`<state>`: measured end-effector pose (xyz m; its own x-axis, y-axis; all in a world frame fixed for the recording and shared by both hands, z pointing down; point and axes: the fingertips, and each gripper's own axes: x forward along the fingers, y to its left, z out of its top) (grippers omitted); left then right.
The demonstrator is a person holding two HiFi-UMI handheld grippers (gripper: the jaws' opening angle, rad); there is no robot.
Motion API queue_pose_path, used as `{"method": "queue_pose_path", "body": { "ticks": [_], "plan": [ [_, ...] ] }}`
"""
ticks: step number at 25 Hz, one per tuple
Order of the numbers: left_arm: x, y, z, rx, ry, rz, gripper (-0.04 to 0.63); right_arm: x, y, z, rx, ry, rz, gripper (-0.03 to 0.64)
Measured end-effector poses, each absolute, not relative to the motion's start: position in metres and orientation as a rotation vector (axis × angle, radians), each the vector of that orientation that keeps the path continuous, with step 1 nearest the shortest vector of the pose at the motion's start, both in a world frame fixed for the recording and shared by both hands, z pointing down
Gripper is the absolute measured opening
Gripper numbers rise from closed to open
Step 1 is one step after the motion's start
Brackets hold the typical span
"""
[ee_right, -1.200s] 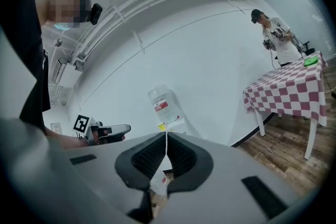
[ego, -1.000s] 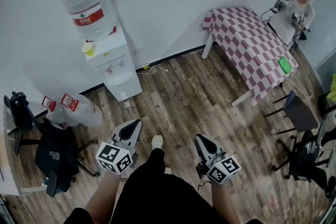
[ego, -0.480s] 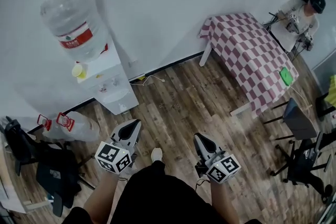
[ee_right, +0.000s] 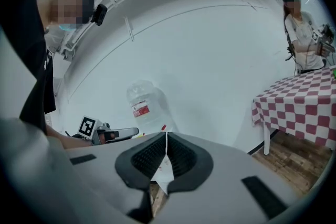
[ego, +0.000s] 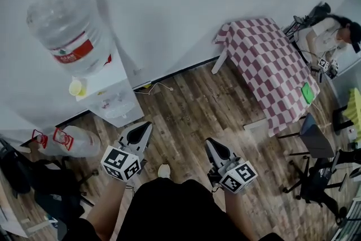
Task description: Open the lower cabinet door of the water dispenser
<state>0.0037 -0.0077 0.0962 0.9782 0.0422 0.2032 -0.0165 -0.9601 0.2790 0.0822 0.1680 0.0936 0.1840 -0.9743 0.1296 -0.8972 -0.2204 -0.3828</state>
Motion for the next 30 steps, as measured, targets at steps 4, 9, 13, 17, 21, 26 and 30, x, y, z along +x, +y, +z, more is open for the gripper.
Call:
{"method": "queue_pose_path", "body": {
  "ticks": [4,9,13,17,21,26,30],
  "plan": [
    [0.006,-0.031,0.097,2.826,-0.023,0.26,0.014,0.091,0.147,0.095,-2.219,1.839,-0.539,0.025],
    [-0.003,-0.059,0.1,2.823,-0.146,0.234,0.014,0.104,0.115,0.1,-2.164,1.927,-0.575,0.025],
    [-0.027,-0.081,0.108,2.787,-0.329,0.225,0.014,0.11,0.08,0.096,-2.065,2.053,-0.579,0.025],
    [-0.044,-0.098,0.111,2.744,-0.532,0.204,0.014,0.114,0.047,0.096,-1.93,2.2,-0.581,0.025],
    [-0.049,-0.096,0.113,2.697,-0.741,0.192,0.014,0.124,0.027,0.104,-1.758,2.368,-0.608,0.025],
    [-0.028,-0.072,0.111,2.568,-0.94,0.126,0.014,0.152,0.024,0.11,-1.533,2.542,-0.673,0.025],
    [-0.004,-0.042,0.115,2.501,-1.039,0.117,0.014,0.185,0.032,0.124,-1.442,2.621,-0.699,0.025]
  ]
}}
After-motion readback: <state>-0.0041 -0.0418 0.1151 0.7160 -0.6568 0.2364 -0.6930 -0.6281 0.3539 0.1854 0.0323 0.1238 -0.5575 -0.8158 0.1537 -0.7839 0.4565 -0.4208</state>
